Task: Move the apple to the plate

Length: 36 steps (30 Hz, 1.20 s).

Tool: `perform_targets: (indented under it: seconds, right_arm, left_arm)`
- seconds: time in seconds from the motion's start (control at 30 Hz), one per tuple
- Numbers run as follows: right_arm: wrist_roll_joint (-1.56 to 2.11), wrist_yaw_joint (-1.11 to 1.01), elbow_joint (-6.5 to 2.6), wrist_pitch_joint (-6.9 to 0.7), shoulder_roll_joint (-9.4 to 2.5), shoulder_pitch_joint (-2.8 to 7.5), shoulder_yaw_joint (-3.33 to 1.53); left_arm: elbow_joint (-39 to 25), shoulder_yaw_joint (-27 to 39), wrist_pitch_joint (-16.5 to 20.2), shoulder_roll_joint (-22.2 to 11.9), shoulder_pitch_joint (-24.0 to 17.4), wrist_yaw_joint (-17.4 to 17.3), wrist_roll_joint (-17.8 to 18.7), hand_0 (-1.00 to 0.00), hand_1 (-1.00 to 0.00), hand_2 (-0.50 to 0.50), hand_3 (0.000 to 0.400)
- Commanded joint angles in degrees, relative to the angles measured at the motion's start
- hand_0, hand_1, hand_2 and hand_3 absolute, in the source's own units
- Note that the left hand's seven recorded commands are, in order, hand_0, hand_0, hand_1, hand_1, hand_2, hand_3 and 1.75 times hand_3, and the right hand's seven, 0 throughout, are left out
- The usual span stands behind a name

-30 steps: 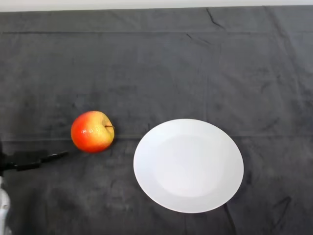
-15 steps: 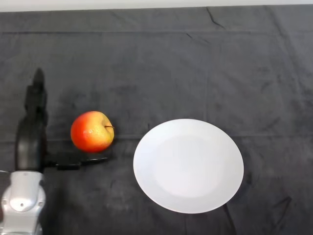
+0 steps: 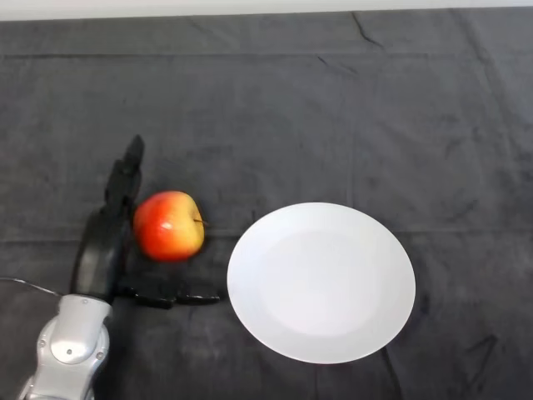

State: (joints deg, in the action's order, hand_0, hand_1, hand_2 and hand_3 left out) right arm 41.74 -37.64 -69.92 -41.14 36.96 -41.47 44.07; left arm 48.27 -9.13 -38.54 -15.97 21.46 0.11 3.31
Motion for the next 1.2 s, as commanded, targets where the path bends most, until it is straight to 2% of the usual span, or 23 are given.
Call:
perform_targets:
  seconds: [0.03,0.07,0.1,0.13,0.17,0.2,0.63,0.87,1.03,1.2]
  right_arm:
    - [1.04,0.21,0.98,0.30,0.84,-0.29,0.90]
    - [1.04,0.21,0.98,0.30,0.83,-0.28,0.90]
    - [1.05,0.22,0.99,0.30,0.83,-0.28,0.90]
    - [1.05,0.22,0.99,0.30,0.83,-0.28,0.90]
    - [1.05,0.22,1.00,0.30,0.83,-0.28,0.90]
    - [1.06,0.23,1.00,0.29,0.82,-0.28,0.90]
    - [1.09,0.28,1.09,0.29,0.79,-0.24,0.90]
    - [1.11,0.31,1.14,0.29,0.77,-0.22,0.89]
    - [1.13,0.34,1.20,0.29,0.74,-0.19,0.89]
    - [1.14,0.38,1.29,0.31,0.69,-0.16,0.88]
  left_arm:
    - [1.1,-1.4,1.5,-2.0,1.5,-0.7,1.3,0.00,0.00,0.00,0.000]
    - [1.0,-1.5,2.0,-2.1,1.5,-0.9,1.4,-0.25,-0.21,-0.02,0.100]
    - [0.9,-1.7,2.5,-2.2,1.5,-1.0,1.6,-0.34,-0.30,-0.02,0.135]
    - [0.7,-1.8,3.0,-2.2,1.5,-1.2,1.7,-0.70,-0.95,0.12,0.378]
    - [0.5,-1.9,3.4,-2.3,1.5,-1.3,1.9,-0.70,-0.95,0.12,0.378]
    - [0.3,-2.0,3.8,-2.4,1.4,-1.4,2.1,-1.00,-1.00,0.00,0.400]
    - [-1.5,-2.6,6.2,-3.4,1.0,-1.6,2.9,-1.00,-1.00,0.00,0.400]
    - [-5.4,-2.2,8.0,-4.6,0.6,-0.6,2.8,-1.00,-1.00,0.00,0.400]
    - [-11.1,-1.6,9.4,-5.7,-0.6,2.2,1.4,-1.00,-1.00,0.00,0.400]
    - [-18.7,-1.9,10.6,-5.4,-2.5,7.8,-2.5,-1.00,-1.00,0.00,0.400]
